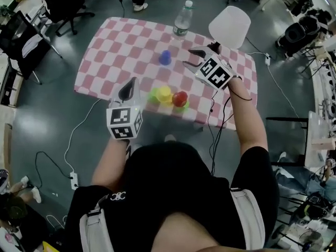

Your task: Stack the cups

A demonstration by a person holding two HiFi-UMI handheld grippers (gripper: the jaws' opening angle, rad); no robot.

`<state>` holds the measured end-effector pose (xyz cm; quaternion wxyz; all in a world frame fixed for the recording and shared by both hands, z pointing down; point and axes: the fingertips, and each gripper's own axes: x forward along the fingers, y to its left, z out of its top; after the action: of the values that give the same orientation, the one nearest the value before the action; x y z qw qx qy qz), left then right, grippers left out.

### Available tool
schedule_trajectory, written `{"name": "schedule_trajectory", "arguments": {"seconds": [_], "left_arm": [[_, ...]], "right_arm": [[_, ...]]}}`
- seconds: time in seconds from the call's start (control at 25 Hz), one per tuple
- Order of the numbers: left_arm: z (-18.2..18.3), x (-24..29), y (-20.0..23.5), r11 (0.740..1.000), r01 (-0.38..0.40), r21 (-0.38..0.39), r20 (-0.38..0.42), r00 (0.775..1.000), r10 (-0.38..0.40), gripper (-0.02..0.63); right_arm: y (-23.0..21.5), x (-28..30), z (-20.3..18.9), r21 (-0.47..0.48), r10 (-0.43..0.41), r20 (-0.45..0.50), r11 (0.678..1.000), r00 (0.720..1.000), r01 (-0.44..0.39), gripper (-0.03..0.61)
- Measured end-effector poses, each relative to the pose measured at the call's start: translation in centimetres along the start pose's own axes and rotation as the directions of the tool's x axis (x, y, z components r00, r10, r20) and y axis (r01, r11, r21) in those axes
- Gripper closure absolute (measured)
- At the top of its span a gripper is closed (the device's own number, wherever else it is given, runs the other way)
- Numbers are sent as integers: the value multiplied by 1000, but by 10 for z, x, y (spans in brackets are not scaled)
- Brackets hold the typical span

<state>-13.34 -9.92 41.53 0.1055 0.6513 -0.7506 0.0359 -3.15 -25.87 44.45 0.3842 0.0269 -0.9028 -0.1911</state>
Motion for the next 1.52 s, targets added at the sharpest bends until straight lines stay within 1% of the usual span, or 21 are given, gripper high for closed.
{"name": "schedule_trajectory", "arguments": {"seconds": [0.16, 0.32, 0.4, 0.52, 0.64, 0.76, 0.84, 1.0, 1.24, 1.4, 1.52], "left_arm": [[-8, -5, 10, 996, -89, -22, -13, 996, 88, 615], [-21, -12, 17, 980, -194, -49, -36, 981, 192, 615], [-27, -15, 19, 968, -243, -63, -47, 970, 240, 615], [-37, -18, 22, 949, -306, -80, -60, 952, 302, 615], [-46, -22, 24, 926, -364, -100, -78, 931, 358, 615], [-54, -25, 26, 903, -415, -116, -99, 909, 405, 615], [-61, -27, 26, 890, -439, -120, -116, 897, 427, 615], [-75, -32, 25, 869, -479, -127, -151, 875, 460, 615], [-91, -43, 29, 841, -524, -137, -185, 847, 498, 615], [-96, -48, 32, 829, -541, -138, -197, 836, 513, 615], [-98, -51, 32, 827, -545, -138, -200, 833, 515, 615]], "right_arm": [[-7, 31, -11, -76, 63, -48, 995, 997, -67, 403], [-10, 67, -21, -122, 146, -71, 981, 987, -154, 403], [-12, 86, -28, -122, 192, -80, 972, 978, -200, 402], [-15, 112, -38, -96, 251, -88, 961, 964, -259, 399], [-14, 136, -44, -83, 307, -95, 946, 947, -315, 394], [-11, 157, -53, -77, 353, -124, 928, 927, -364, 387], [-10, 170, -58, -82, 370, -143, 920, 918, -384, 377], [-11, 196, -65, -100, 380, -168, 912, 910, -399, 359], [-8, 223, -69, -119, 393, -209, 898, 895, -423, 353], [-1, 233, -73, -104, 418, -236, 886, 877, -451, 344], [1, 243, -79, -84, 422, -246, 887, 873, -453, 341]]}}
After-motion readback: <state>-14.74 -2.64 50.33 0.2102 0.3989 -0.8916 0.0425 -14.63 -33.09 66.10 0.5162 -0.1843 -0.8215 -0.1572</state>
